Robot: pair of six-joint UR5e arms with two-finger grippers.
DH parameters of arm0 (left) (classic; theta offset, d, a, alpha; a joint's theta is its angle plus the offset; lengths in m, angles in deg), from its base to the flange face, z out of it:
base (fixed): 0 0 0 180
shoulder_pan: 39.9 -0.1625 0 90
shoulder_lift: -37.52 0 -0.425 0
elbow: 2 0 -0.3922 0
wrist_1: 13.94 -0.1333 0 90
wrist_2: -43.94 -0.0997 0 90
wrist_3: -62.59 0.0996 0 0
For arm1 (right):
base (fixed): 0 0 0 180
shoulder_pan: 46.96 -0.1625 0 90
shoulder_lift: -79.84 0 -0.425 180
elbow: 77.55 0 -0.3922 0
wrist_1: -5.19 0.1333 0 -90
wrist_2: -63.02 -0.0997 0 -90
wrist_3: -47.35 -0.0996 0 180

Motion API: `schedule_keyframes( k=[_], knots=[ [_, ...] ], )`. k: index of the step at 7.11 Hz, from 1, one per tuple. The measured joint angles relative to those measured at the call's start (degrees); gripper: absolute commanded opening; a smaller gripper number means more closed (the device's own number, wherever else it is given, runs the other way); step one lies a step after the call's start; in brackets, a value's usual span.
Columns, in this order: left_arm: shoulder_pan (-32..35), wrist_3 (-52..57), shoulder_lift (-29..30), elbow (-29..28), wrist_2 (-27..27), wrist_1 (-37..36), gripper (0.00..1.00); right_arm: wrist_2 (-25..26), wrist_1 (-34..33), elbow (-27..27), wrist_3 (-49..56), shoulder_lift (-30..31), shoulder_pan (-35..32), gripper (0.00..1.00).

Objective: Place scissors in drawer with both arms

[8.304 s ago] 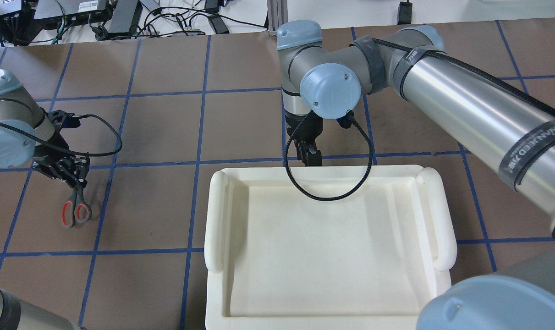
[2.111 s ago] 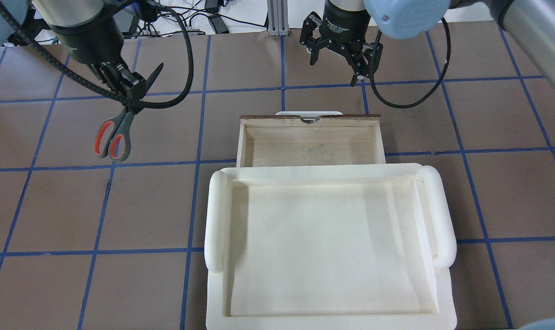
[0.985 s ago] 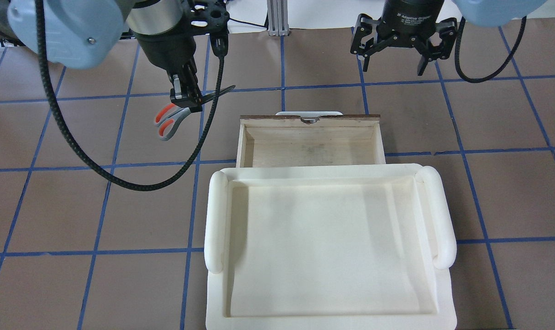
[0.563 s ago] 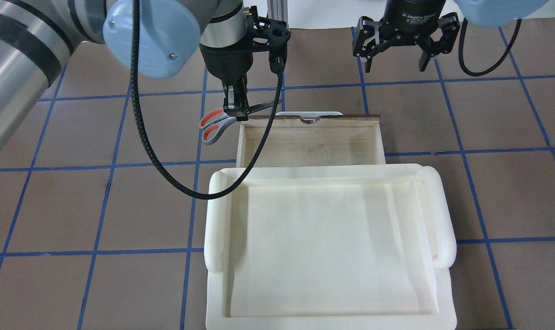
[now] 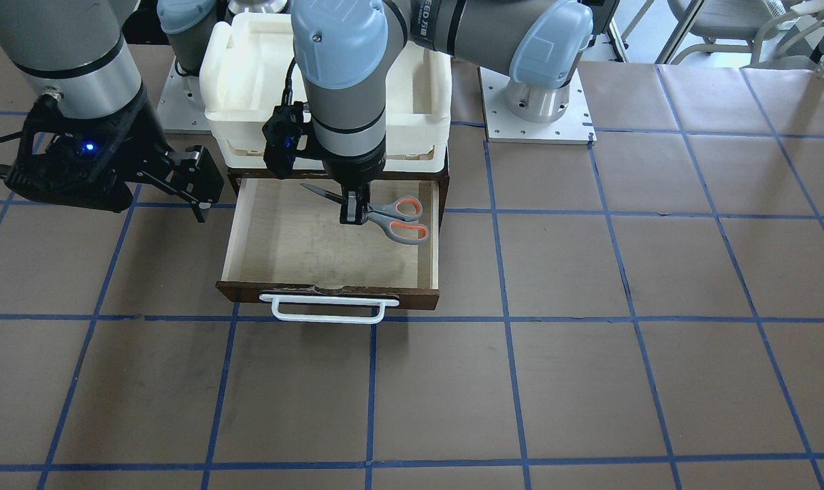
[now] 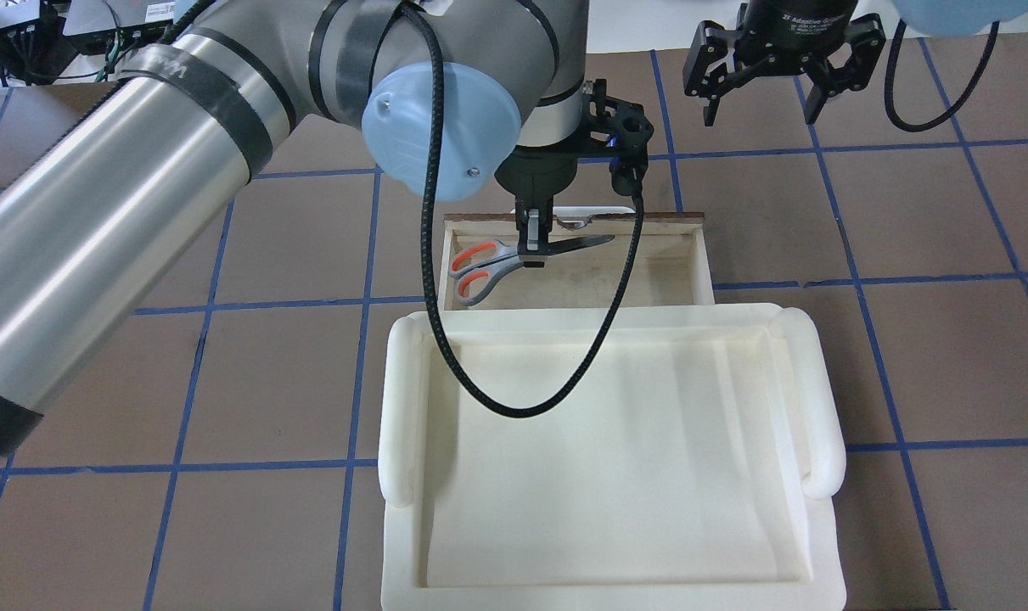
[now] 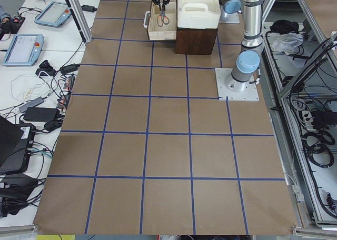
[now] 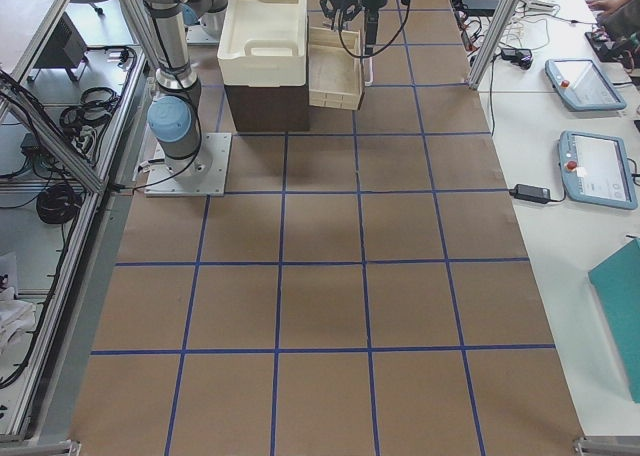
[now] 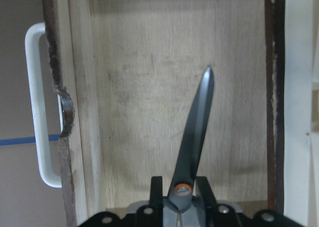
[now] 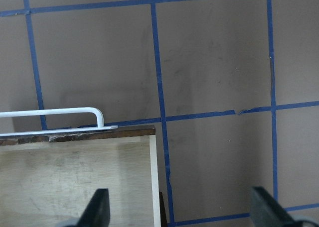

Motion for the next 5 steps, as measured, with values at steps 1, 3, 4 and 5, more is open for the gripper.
schedule_keyframes(
  k=[1, 3, 4, 5],
  knots=[
    [0.65, -1.23, 0.72, -0.01, 0.07, -0.91, 0.00, 0.01, -0.09, 0.00, 0.02, 0.01, 0.19, 1.00],
    [1.78, -3.11, 2.05, 0.00, 0.09, -2.19, 0.00, 0.11, -0.20, 0.00, 0.65, 0.04, 0.45, 1.00],
    [2.46, -3.53, 2.53, 0.17, -0.02, -2.36, 0.00, 0.13, -0.17, 0.03, 0.94, 0.14, 0.72, 1.00],
    [2.90, -3.69, 2.84, 0.49, -0.11, -2.31, 0.00, 0.08, -0.04, 0.06, 1.09, 0.24, 0.93, 1.00]
  ],
)
